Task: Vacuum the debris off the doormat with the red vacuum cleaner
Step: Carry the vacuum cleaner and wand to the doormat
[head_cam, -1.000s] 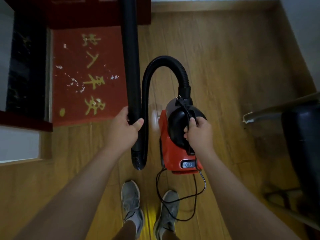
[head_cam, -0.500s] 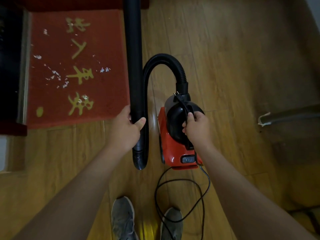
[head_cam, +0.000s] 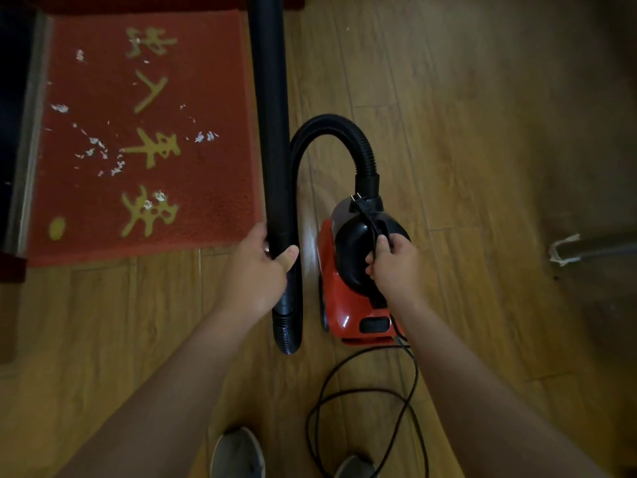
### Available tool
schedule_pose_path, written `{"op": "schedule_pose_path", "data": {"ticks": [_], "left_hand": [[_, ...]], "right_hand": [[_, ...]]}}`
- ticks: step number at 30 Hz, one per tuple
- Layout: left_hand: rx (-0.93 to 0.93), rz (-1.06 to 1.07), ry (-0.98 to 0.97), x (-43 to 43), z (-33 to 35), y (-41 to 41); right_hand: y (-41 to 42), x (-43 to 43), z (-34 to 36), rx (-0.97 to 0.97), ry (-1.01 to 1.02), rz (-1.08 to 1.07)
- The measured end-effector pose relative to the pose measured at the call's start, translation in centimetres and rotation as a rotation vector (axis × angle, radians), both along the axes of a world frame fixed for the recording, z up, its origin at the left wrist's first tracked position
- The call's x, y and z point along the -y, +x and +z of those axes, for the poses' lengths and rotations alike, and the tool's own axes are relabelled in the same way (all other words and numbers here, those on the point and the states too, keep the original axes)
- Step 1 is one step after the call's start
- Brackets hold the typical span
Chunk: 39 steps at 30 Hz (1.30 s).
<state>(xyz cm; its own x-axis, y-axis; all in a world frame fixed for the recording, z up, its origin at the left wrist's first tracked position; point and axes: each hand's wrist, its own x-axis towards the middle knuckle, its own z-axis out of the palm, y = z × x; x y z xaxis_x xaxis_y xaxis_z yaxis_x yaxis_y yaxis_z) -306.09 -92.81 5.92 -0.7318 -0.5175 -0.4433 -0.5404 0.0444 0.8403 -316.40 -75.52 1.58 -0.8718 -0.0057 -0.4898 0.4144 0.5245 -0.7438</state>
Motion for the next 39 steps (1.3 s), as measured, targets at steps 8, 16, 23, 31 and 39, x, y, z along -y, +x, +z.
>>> {"op": "schedule_pose_path", "data": {"ticks": [8, 16, 23, 31, 39], "left_hand": [[0.016, 0.008, -0.020, -0.3, -2.3, 0.5], [0.025, 0.022, -0.001, -0.2, -3.3, 0.4], [0.034, 0.024, 0.009, -0.3, -3.7, 0.1], [0.033, 0.002, 0.041, -0.9, -4.5, -0.4], [0.056, 0.010, 0.053, -0.8, -5.1, -0.5]], "right_hand": [[-0.2, 0.0, -1.3, -0.006, -0.049, -0.006], [-0.3, 0.2, -2.0, -0.008, -0.081, -0.004], [-0.7, 0.4, -1.9, 0.000, -0.059, -0.011], [-1.2, 0.7, -2.6, 0.003, -0.054, 0.014], [-1.4, 0.6, -1.9, 0.022, -0.091, 0.000]]}}
